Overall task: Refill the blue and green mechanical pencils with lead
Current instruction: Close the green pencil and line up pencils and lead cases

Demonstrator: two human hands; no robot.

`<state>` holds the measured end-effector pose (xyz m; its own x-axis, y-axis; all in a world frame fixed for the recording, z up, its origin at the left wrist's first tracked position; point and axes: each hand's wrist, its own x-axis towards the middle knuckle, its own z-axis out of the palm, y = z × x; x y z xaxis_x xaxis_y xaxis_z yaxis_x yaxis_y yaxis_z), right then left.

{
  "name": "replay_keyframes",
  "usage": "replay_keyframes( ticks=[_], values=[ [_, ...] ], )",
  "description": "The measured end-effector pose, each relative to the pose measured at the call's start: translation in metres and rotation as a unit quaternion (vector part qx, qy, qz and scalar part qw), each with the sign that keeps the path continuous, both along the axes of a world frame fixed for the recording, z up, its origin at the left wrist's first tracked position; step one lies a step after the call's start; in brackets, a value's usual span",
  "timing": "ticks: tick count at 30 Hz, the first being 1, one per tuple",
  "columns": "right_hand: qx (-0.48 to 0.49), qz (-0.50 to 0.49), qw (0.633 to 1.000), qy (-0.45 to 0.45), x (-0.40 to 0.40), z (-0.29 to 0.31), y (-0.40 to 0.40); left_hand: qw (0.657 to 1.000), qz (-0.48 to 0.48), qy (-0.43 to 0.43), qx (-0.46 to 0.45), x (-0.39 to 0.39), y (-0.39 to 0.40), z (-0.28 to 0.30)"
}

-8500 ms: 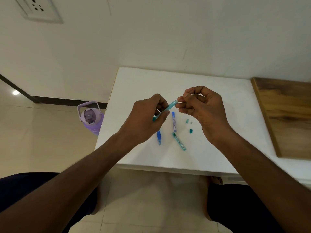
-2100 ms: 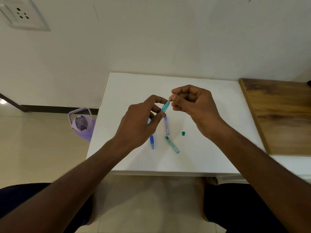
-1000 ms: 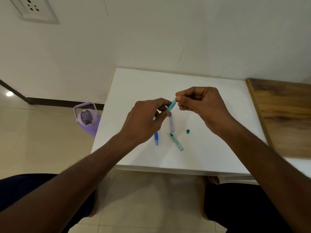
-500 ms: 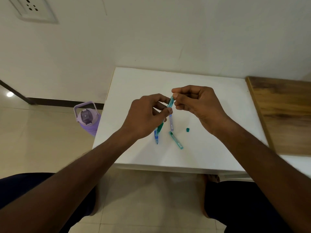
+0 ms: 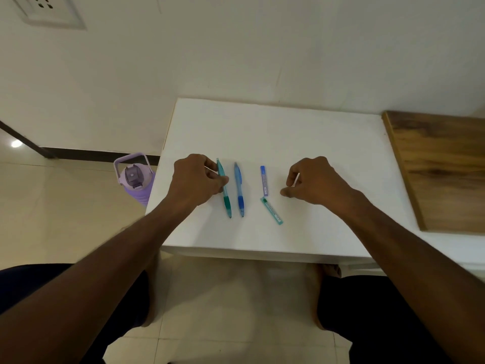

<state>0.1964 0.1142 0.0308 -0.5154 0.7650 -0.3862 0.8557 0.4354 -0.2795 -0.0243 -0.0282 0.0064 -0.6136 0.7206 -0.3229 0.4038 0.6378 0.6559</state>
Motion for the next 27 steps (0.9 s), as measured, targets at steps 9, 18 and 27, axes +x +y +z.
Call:
replay_keyframes(
  ticks=[9,18,27],
  values=[
    [-0.008,0.015,1.0,-0.002,-0.006,-0.002,-0.01,1.0,0.004,0.014,-0.026,0.003,-0.001,-0.008],
    [-0.041,0.057,0.997,-0.018,-0.015,-0.001,-0.029,0.99,-0.025,0.136,-0.017,0.005,0.0,0.001],
    [0.005,0.05,0.998,-0.028,-0.023,-0.012,-0.039,0.985,-0.052,0.165,0.022,0.005,0.0,0.001]
  ],
)
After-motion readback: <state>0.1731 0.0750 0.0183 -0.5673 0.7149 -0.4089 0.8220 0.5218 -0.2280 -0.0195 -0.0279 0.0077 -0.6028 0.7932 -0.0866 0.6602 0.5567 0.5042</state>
